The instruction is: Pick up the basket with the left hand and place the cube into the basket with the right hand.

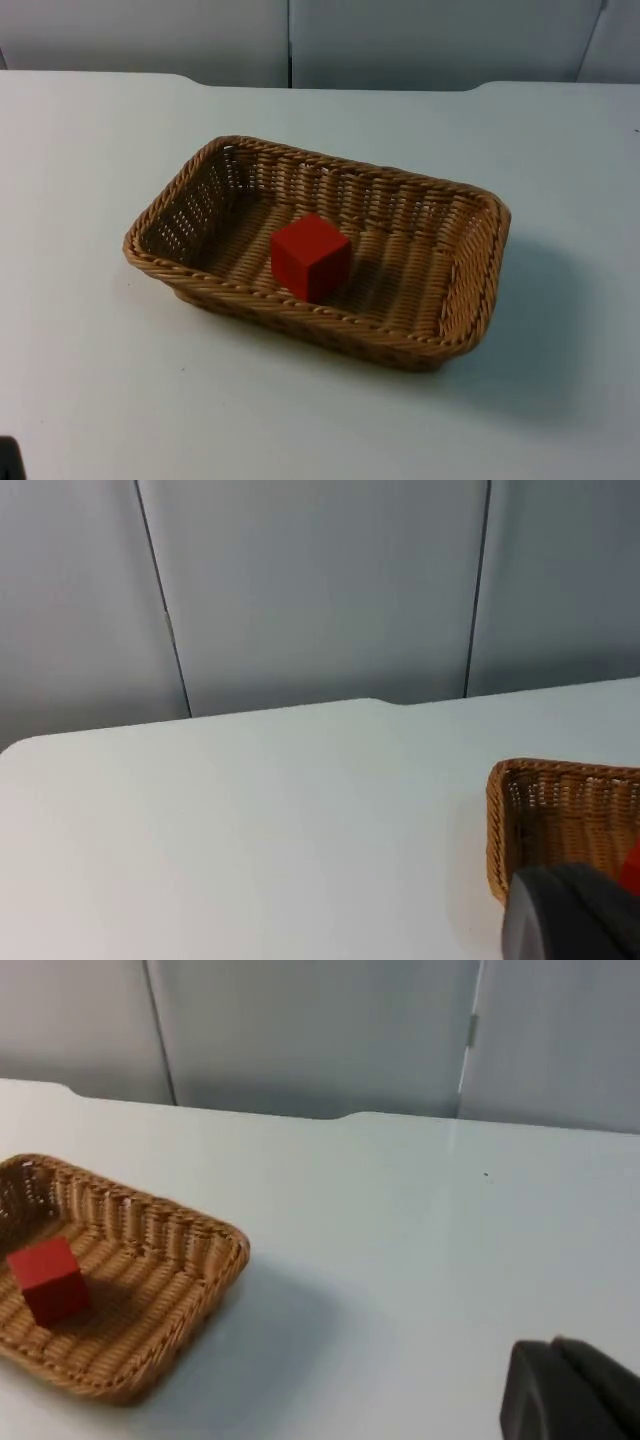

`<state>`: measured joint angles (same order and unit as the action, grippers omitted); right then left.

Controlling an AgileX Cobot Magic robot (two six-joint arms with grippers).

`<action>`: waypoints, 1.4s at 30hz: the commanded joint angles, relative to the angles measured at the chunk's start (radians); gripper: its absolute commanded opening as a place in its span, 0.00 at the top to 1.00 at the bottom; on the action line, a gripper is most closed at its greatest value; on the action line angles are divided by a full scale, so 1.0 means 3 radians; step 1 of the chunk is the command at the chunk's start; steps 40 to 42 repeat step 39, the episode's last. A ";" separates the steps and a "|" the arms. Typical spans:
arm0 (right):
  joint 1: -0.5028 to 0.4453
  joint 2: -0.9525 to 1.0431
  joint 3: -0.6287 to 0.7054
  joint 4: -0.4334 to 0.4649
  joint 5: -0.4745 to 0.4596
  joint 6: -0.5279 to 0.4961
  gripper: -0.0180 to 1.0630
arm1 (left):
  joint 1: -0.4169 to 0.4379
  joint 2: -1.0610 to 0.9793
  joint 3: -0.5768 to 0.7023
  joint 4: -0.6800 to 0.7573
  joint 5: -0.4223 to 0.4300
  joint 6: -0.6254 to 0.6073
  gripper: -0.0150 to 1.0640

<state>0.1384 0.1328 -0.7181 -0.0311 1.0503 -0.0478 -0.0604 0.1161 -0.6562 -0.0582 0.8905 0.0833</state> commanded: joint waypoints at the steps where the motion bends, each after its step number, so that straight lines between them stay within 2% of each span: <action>1: 0.0003 -0.0210 0.0173 0.0104 0.0094 -0.0135 0.99 | -0.0008 -0.0172 0.0147 0.0043 0.0094 -0.0064 0.99; 4: 0.0003 -0.0443 0.0437 0.0204 0.0140 -0.0163 0.99 | -0.0008 -0.0387 0.0373 0.0036 0.0330 -0.0067 0.99; 5: 0.0003 -0.0443 0.0533 0.0234 0.0140 -0.0197 0.99 | -0.0008 -0.0387 0.0373 0.0036 0.0492 -0.0067 0.99; 8: 0.0010 -0.0443 0.0639 0.0283 0.0232 -0.0217 0.99 | -0.0008 -0.0387 0.0373 0.0022 0.0601 -0.0067 0.99; 10: 0.0004 -0.0443 0.0674 0.0308 0.0077 -0.0223 0.99 | -0.0008 -0.0387 0.0373 0.0046 0.0635 -0.0067 0.99; 13: 0.0004 -0.0443 0.0699 0.0267 0.0104 -0.0184 0.99 | -0.0008 -0.0387 0.0373 0.0059 0.0729 -0.0067 0.99; 19: 0.0004 -0.0443 0.0692 0.0305 0.0096 -0.0120 0.99 | -0.0008 -0.0387 0.0479 0.0281 0.0625 -0.0318 0.99; 32: -0.0092 -0.0443 0.0692 0.0308 0.0096 -0.0103 0.99 | -0.0008 -0.0387 0.0479 0.0288 0.0625 -0.0332 0.99; 36: -0.0525 -0.0443 0.0692 0.0308 0.0096 -0.0103 0.99 | -0.0008 -0.0387 0.0479 0.0288 0.0625 -0.0332 0.99; 42: -0.0643 -0.0443 0.0692 0.0308 0.0096 -0.0103 0.99 | -0.0008 -0.0387 0.0479 0.0288 0.0625 -0.0332 0.99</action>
